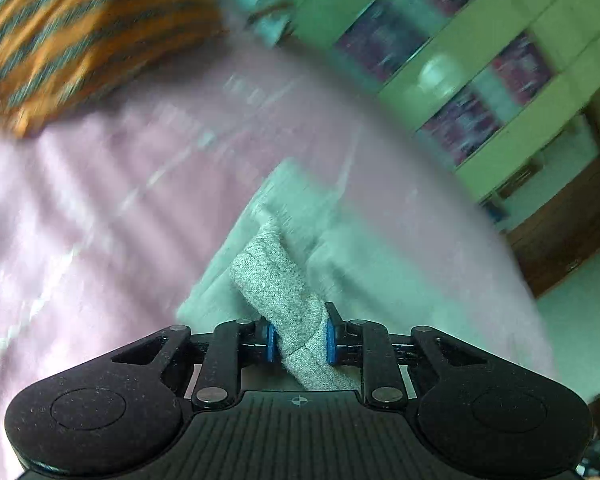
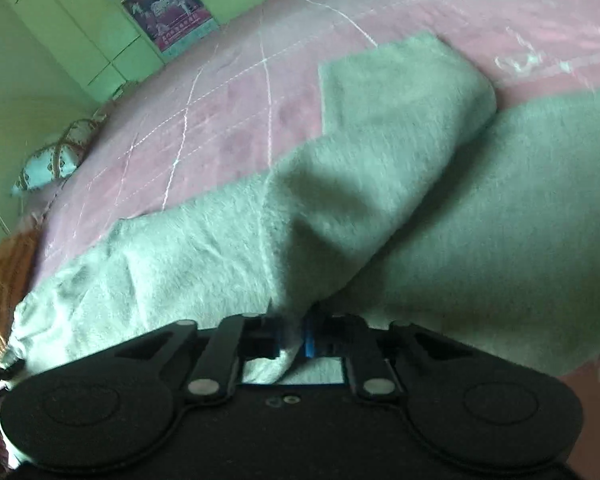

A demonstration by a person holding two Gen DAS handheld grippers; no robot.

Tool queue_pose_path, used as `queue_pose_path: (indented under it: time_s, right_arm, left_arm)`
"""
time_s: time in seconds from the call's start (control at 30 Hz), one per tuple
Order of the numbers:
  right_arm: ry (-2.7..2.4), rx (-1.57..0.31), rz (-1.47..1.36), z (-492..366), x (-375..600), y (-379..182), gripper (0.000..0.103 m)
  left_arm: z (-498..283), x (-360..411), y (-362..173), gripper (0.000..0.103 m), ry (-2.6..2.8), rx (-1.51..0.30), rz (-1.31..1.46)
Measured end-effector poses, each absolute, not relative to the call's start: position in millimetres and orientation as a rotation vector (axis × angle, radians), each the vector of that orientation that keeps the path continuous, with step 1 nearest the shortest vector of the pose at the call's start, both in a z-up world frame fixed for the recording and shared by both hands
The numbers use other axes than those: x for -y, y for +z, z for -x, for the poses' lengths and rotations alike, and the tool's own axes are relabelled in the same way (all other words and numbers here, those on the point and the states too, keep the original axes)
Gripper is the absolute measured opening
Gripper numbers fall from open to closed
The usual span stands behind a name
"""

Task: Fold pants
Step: 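Carry the held legs with both tools over onto the waistband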

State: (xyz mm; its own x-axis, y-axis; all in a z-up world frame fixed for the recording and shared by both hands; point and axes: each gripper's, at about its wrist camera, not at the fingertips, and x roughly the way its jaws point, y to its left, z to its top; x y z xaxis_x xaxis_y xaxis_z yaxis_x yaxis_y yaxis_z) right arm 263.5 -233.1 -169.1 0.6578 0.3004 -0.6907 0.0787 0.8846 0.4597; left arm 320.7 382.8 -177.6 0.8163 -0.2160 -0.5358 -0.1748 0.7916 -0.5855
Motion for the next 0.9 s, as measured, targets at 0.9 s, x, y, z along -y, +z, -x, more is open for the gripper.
queue_pose_path:
  time_s: [0.9]
  right_arm:
    - [0.159, -0.858, -0.425, -251, 228, -199, 0.0]
  left_arm:
    - [-325, -376, -185, 0.027, 0.046, -0.719, 0.475]
